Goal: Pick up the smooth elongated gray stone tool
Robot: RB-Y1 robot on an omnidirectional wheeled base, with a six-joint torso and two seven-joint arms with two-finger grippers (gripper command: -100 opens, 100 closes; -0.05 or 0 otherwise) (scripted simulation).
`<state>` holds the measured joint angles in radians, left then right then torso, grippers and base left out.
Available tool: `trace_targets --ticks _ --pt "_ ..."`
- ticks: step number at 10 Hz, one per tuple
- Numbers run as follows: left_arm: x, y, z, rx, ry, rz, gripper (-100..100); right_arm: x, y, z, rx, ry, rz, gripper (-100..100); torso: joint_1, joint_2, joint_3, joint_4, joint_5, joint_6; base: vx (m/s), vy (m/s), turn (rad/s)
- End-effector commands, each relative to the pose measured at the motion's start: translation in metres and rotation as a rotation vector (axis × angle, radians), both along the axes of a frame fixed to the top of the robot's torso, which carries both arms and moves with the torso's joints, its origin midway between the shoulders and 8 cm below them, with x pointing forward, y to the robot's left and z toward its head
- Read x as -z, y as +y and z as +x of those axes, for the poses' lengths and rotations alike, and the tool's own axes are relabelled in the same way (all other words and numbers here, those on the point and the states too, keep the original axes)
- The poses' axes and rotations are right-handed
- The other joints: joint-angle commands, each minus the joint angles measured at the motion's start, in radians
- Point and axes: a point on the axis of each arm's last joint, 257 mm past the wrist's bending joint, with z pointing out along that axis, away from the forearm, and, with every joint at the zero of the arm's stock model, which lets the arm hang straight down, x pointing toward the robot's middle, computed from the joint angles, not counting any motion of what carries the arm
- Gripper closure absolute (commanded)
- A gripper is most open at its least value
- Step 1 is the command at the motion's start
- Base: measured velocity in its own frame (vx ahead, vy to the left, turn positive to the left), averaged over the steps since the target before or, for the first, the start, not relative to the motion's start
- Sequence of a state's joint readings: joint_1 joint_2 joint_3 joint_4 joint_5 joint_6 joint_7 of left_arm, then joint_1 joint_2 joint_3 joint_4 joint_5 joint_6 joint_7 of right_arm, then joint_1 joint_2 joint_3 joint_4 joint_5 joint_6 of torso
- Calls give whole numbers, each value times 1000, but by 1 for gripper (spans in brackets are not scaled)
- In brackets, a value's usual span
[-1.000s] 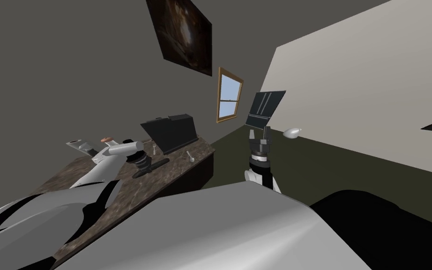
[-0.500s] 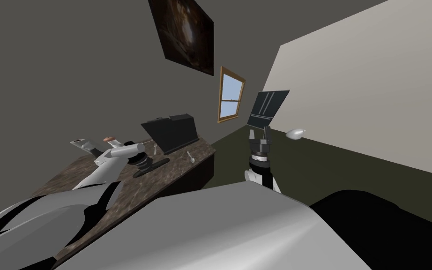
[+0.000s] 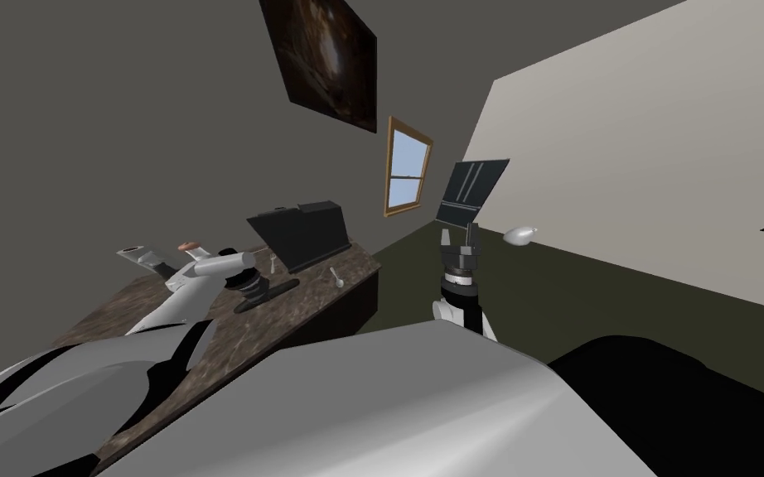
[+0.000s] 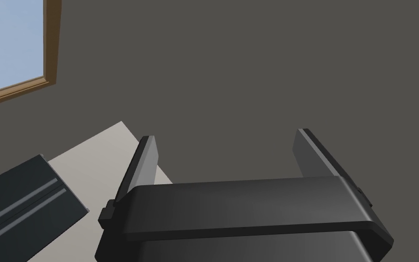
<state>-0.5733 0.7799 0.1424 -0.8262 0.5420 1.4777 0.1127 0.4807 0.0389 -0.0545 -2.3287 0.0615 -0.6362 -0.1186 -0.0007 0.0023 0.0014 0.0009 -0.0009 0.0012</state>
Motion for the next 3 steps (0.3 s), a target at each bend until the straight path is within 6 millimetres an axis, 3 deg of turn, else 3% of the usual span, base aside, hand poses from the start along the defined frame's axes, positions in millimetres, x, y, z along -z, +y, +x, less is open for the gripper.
trace_targets --ticks 1,2,3 --pt "-15 2 3 -15 0 -1 100 0 0 0 0 0 0 0 0 0 0 0 0 0 -71 29 -150" --pt "-9 1 3 -10 -1 -1 100 0 0 0 0 0 0 0 0 2 1 0 0 0 -33 17 -38" --pt "-10 1 4 -11 -1 -1 0 0 0 0 0 0 0 0 0 1 1 0 0 -1 0 0 0"
